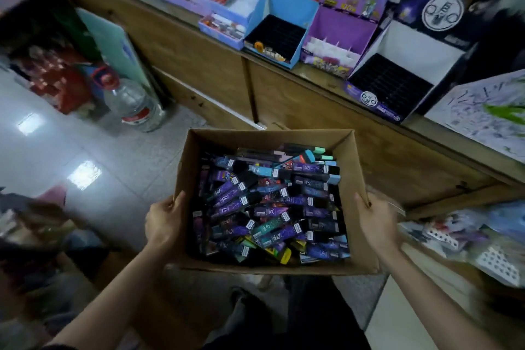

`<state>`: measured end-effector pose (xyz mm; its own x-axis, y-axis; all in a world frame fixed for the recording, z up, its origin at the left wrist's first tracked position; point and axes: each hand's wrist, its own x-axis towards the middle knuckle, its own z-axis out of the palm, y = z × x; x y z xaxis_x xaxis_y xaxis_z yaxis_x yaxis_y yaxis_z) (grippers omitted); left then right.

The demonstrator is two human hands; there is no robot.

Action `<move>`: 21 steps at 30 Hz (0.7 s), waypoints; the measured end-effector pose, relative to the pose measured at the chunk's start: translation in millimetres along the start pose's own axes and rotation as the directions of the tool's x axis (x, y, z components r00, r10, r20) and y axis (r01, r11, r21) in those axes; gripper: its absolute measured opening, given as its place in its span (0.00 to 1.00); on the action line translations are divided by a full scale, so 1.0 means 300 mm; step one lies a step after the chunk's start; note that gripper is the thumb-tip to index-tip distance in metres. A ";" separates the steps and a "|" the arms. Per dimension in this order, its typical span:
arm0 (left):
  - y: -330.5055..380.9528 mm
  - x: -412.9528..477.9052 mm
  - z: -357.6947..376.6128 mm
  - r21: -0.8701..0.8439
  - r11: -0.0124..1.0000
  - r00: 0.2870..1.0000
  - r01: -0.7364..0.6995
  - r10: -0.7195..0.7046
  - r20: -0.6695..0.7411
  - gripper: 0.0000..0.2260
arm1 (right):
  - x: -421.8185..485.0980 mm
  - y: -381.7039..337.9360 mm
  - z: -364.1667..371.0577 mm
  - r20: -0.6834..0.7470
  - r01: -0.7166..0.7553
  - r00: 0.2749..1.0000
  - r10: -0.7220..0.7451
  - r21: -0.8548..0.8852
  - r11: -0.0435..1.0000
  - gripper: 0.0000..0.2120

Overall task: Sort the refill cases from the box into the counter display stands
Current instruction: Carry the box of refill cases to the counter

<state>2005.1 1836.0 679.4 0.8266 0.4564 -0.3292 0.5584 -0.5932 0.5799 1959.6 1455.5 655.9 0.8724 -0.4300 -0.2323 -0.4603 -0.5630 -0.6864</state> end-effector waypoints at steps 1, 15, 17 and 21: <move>0.012 0.038 0.018 0.003 1.000 1.000 -0.008 0.008 0.019 0.18 | 0.019 0.001 0.013 -0.024 -0.007 1.000 0.006 -0.011 1.000 0.17; 0.181 0.327 0.205 0.046 0.999 0.995 -0.022 0.017 0.100 0.17 | 0.254 -0.005 0.094 -0.052 -0.158 0.986 0.157 -0.011 0.987 0.18; 0.193 0.399 0.215 0.073 0.996 0.991 -0.056 0.047 0.126 0.18 | 0.254 -0.007 0.144 -0.083 -0.196 0.977 0.197 0.016 0.980 0.19; 0.214 0.584 0.261 0.074 0.985 0.969 -0.155 0.137 0.208 0.17 | 0.275 -0.003 0.286 -0.176 -0.239 0.958 0.227 -0.045 0.970 0.18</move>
<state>2191.3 1826.0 600.5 0.8915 0.2231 -0.3943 0.4270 -0.7044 0.5670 2046.0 1481.2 578.2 0.7020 -0.6639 -0.2576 -0.6622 -0.4755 -0.5792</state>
